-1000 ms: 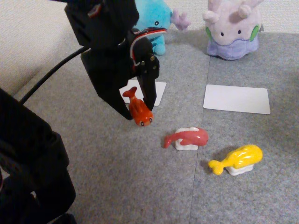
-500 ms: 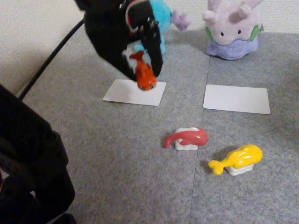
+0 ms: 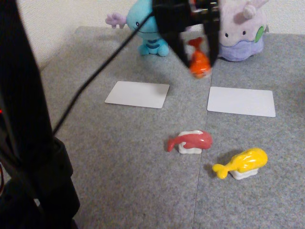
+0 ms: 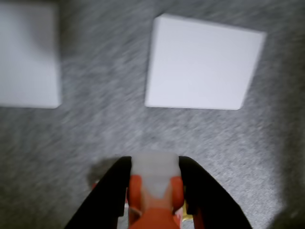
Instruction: Wooper wants to eat egg sudhi, and Goomy wants to eat shrimp sushi
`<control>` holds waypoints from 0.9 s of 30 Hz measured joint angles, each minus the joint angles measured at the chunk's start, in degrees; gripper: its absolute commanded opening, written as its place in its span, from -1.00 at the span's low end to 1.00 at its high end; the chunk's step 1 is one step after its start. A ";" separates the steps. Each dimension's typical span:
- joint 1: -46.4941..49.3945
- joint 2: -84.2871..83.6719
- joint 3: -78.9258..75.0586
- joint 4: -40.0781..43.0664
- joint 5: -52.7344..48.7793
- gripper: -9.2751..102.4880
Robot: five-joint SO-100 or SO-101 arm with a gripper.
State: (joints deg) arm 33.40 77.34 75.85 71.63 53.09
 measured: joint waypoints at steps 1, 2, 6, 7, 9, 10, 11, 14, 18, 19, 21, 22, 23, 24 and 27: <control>0.44 -2.29 -2.64 0.00 -0.09 -0.71; 0.88 -4.31 -5.01 0.00 -0.62 -0.71; 2.11 -11.60 -12.30 0.18 -2.11 -0.72; 2.46 -13.18 -13.71 0.44 -2.81 -0.72; 3.16 -15.47 -15.91 0.53 -4.31 -0.72; 3.69 -16.70 -16.79 0.44 -5.10 -0.72; 4.22 -17.58 -17.67 0.35 -5.71 -0.72; 5.89 -20.30 -19.07 -1.05 -7.65 -0.72; 5.89 -23.47 -19.34 -3.78 -8.17 -0.72; 5.62 -23.99 -19.42 -4.22 -8.17 -0.72; 5.36 -24.87 -19.42 -5.27 -7.56 -0.72; 5.36 -25.14 -19.42 -6.50 -6.86 -0.71; 5.36 -25.66 -19.42 -7.38 -6.42 -0.71; 5.45 -26.02 -19.42 -8.26 -6.15 -0.71; 4.39 -27.16 -19.42 -9.49 -5.89 -0.71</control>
State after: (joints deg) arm 37.79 50.19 56.43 62.14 47.20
